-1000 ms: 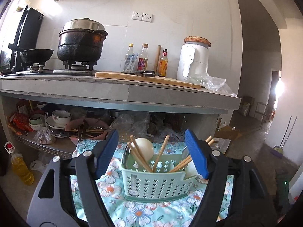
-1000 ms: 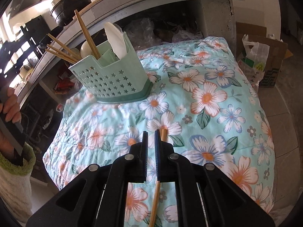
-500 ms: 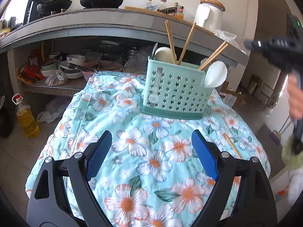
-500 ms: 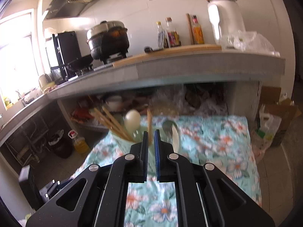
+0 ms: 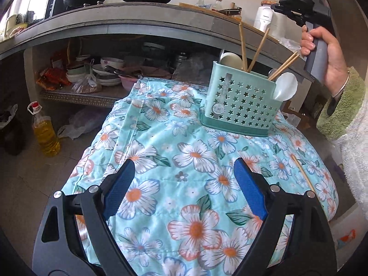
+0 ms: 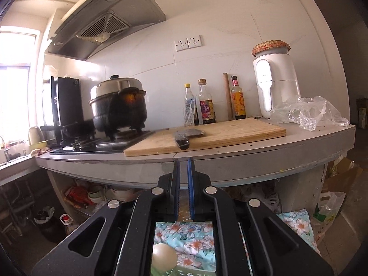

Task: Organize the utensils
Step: 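Lower the chopstick into the green caddy and open the right gripper, then grasp another wooden chopstick from the quilt with the right gripper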

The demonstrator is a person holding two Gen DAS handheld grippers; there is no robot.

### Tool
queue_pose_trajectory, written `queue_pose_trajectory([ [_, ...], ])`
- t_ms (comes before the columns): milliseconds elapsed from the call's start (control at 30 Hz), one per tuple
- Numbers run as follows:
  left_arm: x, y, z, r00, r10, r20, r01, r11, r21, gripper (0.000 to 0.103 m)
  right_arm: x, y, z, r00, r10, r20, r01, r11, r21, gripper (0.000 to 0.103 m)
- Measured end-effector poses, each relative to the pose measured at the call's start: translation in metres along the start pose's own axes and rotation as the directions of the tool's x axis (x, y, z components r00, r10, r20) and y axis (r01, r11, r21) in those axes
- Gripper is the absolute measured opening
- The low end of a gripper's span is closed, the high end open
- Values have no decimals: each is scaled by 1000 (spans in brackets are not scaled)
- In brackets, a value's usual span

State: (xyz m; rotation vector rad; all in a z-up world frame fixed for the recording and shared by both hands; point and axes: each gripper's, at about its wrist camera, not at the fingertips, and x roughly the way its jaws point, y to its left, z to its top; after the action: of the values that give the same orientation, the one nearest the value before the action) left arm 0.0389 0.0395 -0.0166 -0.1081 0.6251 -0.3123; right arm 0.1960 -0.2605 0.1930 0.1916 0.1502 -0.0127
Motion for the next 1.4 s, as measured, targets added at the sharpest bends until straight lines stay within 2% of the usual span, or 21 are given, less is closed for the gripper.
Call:
queue_pose_trajectory([
  [100, 0, 8, -1, 1000, 12, -1, -12, 1000, -16, 84, 3, -13, -8, 998, 16, -64, -13, 999, 45, 7],
  [200, -1, 15, 0, 1000, 18, 1, -18, 1000, -22, 84, -14, -26, -21, 988, 64, -141, -58, 997, 43, 8],
  [300, 2, 20, -1, 1000, 15, -3, -15, 999, -32, 84, -45, -40, -40, 966, 78, -245, -83, 997, -7, 27],
  [367, 8, 22, -2, 1000, 7, -17, -8, 999, -39, 84, -67, -49, -58, 941, 87, -327, -108, 993, -48, 46],
  [400, 12, 22, -2, 1000, 3, -26, -4, 999, -41, 84, -76, -53, -70, 920, 91, -381, -125, 990, -63, 50],
  [433, 17, 21, -3, 999, -2, -39, 0, 999, -43, 84, -82, -58, -85, 885, 101, -455, -147, 987, -67, 56],
  [500, 25, 18, -4, 998, -5, -63, 2, 999, -37, 84, -88, -64, -119, 804, 81, -589, -161, 983, -86, 57],
  [567, 33, 14, -5, 996, -3, -91, 1, 1000, -26, 84, -90, -68, -160, 716, 20, -698, -149, 981, -124, 57],
  [633, 41, 8, -8, 991, 5, -133, -6, 1000, -7, 84, -89, -76, -196, 640, -64, -765, -94, 982, -161, 57],
  [667, 45, 7, -10, 989, 7, -148, -7, 1000, 1, 84, -88, -82, -210, 610, -91, -787, -72, 983, -170, 57],
  [733, 48, 3, -14, 985, 9, -173, -7, 1000, 16, 84, -84, -96, -230, 571, -114, -813, -19, 988, -152, 53],
  [800, 48, 1, -16, 983, 11, -185, -7, 1000, 23, 84, -80, -107, -244, 539, -108, -835, 12, 993, -121, 42],
  [867, 46, 1, -18, 982, 14, -189, -10, 1000, 23, 84, -77, -113, -251, 528, -99, -843, 28, 995, -99, 25],
  [900, 45, 1, -18, 982, 15, -188, -11, 1000, 22, 84, -76, -114, -250, 529, -88, -844, 26, 996, -87, 20],
  [933, 44, 2, -18, 983, 16, -185, -13, 1000, 21, 84, -76, -114, -247, 532, -72, -844, 24, 997, -70, 9],
  [967, 43, 2, -17, 983, 19, -184, -16, 1000, 19, 84, -77, -115, -242, 542, -60, -839, 23, 998, -56, 9],
  [1033, 43, 4, -17, 982, 21, -185, -20, 1000, 10, 84, -81, -112, -223, 580, -49, -813, 20, 999, -45, 8],
  [1133, 45, 6, -17, 980, 15, -197, -17, 1000, -9, 84, -94, -96, -181, 671, -29, -741, -1, 999, -40, 7],
  [1233, 48, 5, -17, 979, 9, -205, -11, 1000, -10, 84, -111, -75, -129, 790, -16, -612, -34, 997, -70, 7],
  [1300, 49, 3, -18, 978, 4, -208, -5, 1000, -5, 84, -119, -62, -97, 856, 2, -516, -51, 995, -81, 7],
  [1400, 48, 1, -19, 978, 0, -210, 0, 1000, -2, 84, -118, -47, -56, 928, 25, -373, -63, 994, -92, 7],
])
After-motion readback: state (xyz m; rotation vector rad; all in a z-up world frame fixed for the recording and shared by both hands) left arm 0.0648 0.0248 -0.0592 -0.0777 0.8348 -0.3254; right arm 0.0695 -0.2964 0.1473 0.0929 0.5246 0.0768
